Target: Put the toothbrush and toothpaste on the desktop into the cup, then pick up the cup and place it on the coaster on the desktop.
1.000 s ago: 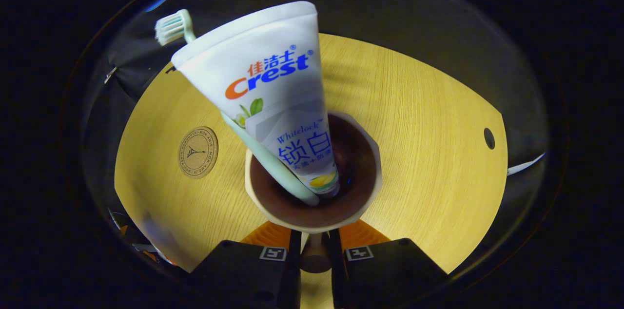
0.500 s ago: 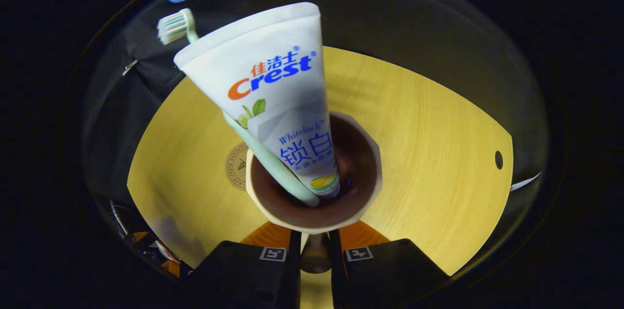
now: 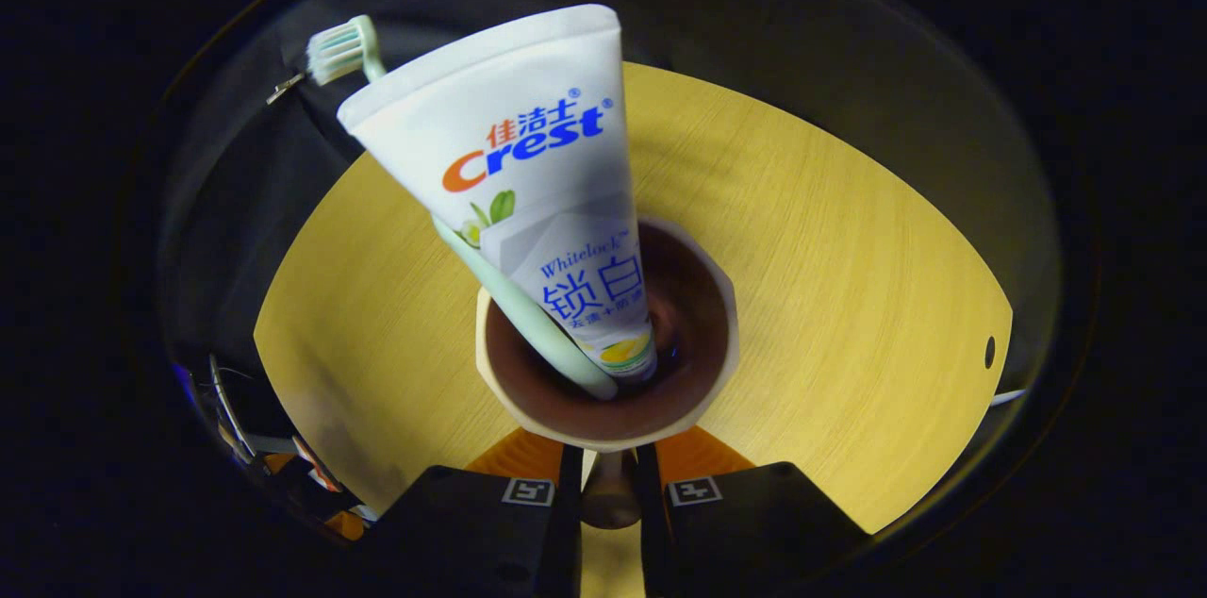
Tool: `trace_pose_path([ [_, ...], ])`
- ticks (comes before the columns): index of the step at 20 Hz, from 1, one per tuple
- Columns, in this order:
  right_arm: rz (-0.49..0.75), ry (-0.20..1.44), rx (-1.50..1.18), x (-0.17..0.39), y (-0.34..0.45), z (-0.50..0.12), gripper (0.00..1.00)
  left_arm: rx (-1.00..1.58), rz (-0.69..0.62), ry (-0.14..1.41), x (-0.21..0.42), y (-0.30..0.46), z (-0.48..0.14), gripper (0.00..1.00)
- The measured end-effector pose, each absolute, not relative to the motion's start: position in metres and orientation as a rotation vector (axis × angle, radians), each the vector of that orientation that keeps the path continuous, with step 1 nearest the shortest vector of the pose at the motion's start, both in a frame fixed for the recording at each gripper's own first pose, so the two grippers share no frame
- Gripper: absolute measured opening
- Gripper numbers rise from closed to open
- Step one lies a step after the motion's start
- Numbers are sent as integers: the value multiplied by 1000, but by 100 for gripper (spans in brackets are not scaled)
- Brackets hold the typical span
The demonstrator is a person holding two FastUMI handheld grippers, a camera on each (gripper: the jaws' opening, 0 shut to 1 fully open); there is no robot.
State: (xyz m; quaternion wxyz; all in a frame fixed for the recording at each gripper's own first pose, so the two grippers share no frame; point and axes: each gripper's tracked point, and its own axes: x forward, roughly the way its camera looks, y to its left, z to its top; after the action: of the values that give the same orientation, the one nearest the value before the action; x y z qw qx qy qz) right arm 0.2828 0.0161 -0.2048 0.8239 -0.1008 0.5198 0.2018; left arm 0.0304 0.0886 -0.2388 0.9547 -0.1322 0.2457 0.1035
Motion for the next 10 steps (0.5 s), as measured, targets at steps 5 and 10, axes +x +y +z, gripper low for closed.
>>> trace_pose_path([
  [5, 423, 1136, -242, 278, 15, -205, 28, -316, 252, 512, 18, 104, -249, 98],
  [10, 419, 1148, -249, 278, 15, -203, 29, -328, 259, 518, 11, 105, -250, 98],
])
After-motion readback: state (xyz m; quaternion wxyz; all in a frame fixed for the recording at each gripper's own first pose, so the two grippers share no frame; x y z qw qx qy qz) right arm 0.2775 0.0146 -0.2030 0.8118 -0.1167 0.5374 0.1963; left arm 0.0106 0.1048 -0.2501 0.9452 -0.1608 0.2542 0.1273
